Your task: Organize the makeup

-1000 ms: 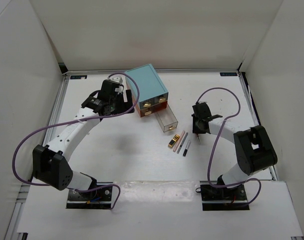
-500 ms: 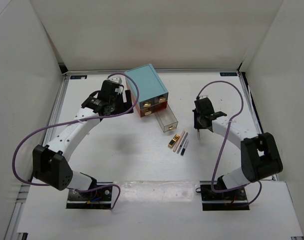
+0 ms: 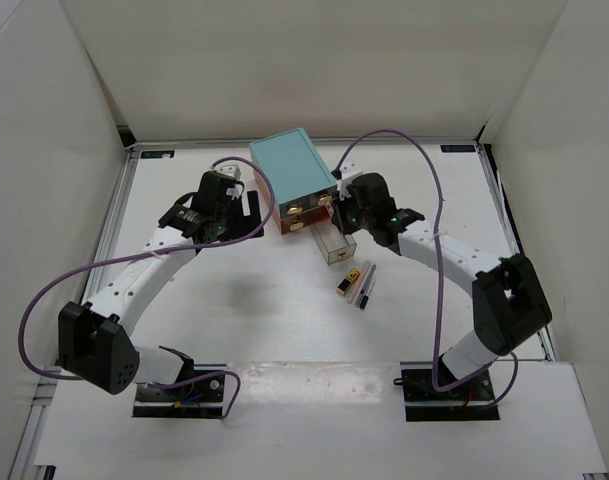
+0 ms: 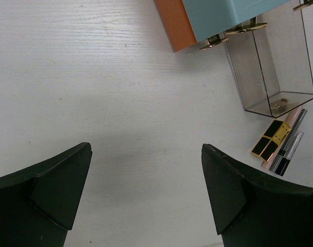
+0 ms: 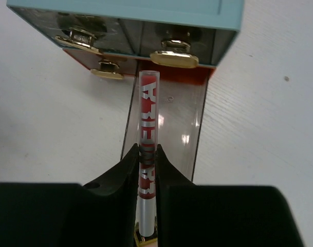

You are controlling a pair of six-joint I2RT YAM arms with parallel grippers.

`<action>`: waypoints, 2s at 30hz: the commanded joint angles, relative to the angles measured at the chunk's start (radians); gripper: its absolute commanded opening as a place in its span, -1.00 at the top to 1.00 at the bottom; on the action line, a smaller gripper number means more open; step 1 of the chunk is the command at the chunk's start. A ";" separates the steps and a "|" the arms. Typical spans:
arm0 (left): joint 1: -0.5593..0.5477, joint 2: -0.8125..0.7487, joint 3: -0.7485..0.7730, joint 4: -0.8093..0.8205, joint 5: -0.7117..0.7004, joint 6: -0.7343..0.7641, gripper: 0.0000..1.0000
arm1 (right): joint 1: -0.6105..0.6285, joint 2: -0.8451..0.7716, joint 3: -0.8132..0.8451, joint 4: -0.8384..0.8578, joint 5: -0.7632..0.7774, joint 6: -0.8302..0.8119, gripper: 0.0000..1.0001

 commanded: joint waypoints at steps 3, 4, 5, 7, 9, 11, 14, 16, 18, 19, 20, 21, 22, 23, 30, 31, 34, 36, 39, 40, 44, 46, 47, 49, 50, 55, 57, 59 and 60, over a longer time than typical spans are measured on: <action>-0.005 -0.066 -0.016 0.016 0.017 -0.013 -0.97 | 0.021 0.080 0.008 0.220 -0.032 -0.039 1.00; -0.005 -0.066 -0.015 0.013 0.019 -0.013 -0.97 | 0.024 0.086 -0.007 0.254 -0.035 -0.039 1.00; -0.003 -0.072 -0.019 0.016 0.019 -0.013 -0.97 | 0.024 0.092 -0.020 0.285 -0.040 -0.039 1.00; -0.005 -0.066 -0.027 0.022 0.020 -0.014 -0.97 | 0.027 0.110 -0.066 0.371 -0.046 -0.042 1.00; -0.005 -0.063 -0.029 0.019 0.025 -0.014 -0.97 | 0.027 0.119 -0.102 0.432 -0.038 -0.045 1.00; -0.005 -0.066 -0.027 0.019 0.030 -0.010 -0.97 | 0.027 0.138 -0.122 0.462 -0.032 -0.045 1.00; -0.005 -0.066 -0.023 0.019 0.036 -0.005 -0.97 | 0.027 0.181 -0.084 0.373 -0.032 -0.039 0.90; -0.005 -0.069 -0.019 0.016 0.037 -0.002 -0.97 | 0.027 0.196 -0.069 0.339 0.011 -0.021 0.75; -0.003 -0.072 -0.013 0.016 0.046 0.001 -0.97 | 0.024 0.196 -0.069 0.315 0.015 0.004 0.56; -0.005 -0.072 -0.012 0.019 0.053 0.006 -0.97 | 0.027 0.193 -0.066 0.307 0.023 0.013 0.50; -0.005 -0.078 -0.012 0.021 0.060 0.007 -0.97 | 0.024 0.190 -0.057 0.280 0.029 0.028 0.39; -0.006 -0.071 -0.009 0.016 0.079 0.018 -0.97 | 0.027 0.190 -0.049 0.266 0.029 0.035 0.23; -0.008 -0.069 -0.009 0.019 0.082 0.024 -0.97 | 0.031 0.181 -0.029 0.232 0.029 0.035 0.01; -0.008 -0.069 -0.003 0.016 0.082 0.032 -0.97 | 0.028 0.178 -0.020 0.217 0.035 0.041 -0.05; -0.063 -0.060 0.028 -0.005 0.143 0.094 -0.97 | 0.027 0.061 0.075 -0.016 0.121 0.126 -0.15; -0.087 -0.060 0.028 -0.005 0.154 0.116 -0.97 | 0.027 0.040 0.069 -0.032 0.139 0.139 -0.17; -0.155 -0.051 0.021 -0.011 0.155 0.139 -0.97 | 0.015 -0.067 0.023 -0.142 0.195 0.218 -0.17; -0.193 -0.043 0.017 -0.012 0.140 0.141 -0.97 | -0.009 -0.141 -0.012 -0.255 0.244 0.310 -0.17; -0.273 -0.008 0.013 0.001 0.131 0.139 -0.97 | -0.034 -0.221 -0.084 -0.390 0.284 0.406 -0.18; -0.299 0.017 0.014 0.007 0.128 0.141 -0.96 | -0.034 -0.239 -0.108 -0.414 0.293 0.458 -0.19; -0.443 0.100 0.045 0.050 0.100 0.128 -0.87 | -0.040 -0.350 -0.213 -0.509 0.373 0.562 -0.17; -0.476 0.161 0.059 0.086 0.100 0.121 -0.83 | -0.046 -0.429 -0.245 -0.544 0.412 0.611 -0.18; -0.500 0.179 0.057 0.108 0.100 0.108 -0.80 | -0.046 -0.454 -0.254 -0.557 0.422 0.618 -0.19; -0.520 0.235 0.079 0.139 0.099 0.089 -0.62 | -0.052 -0.518 -0.268 -0.583 0.446 0.636 -0.22; -0.525 0.253 0.089 0.148 0.053 0.061 -0.54 | -0.052 -0.537 -0.270 -0.587 0.452 0.648 -0.22; -0.565 0.362 0.119 0.240 -0.022 0.036 -0.35 | -0.058 -0.620 -0.287 -0.655 0.514 0.722 -0.26; -0.575 0.406 0.123 0.271 -0.050 0.045 -0.35 | -0.051 -0.653 -0.287 -0.692 0.538 0.740 -0.28; -0.582 0.440 0.139 0.298 -0.044 0.058 -0.35 | -0.058 -0.690 -0.285 -0.719 0.566 0.743 -0.29; -0.583 0.458 0.146 0.301 -0.042 0.068 -0.37 | -0.058 -0.699 -0.282 -0.728 0.575 0.746 -0.28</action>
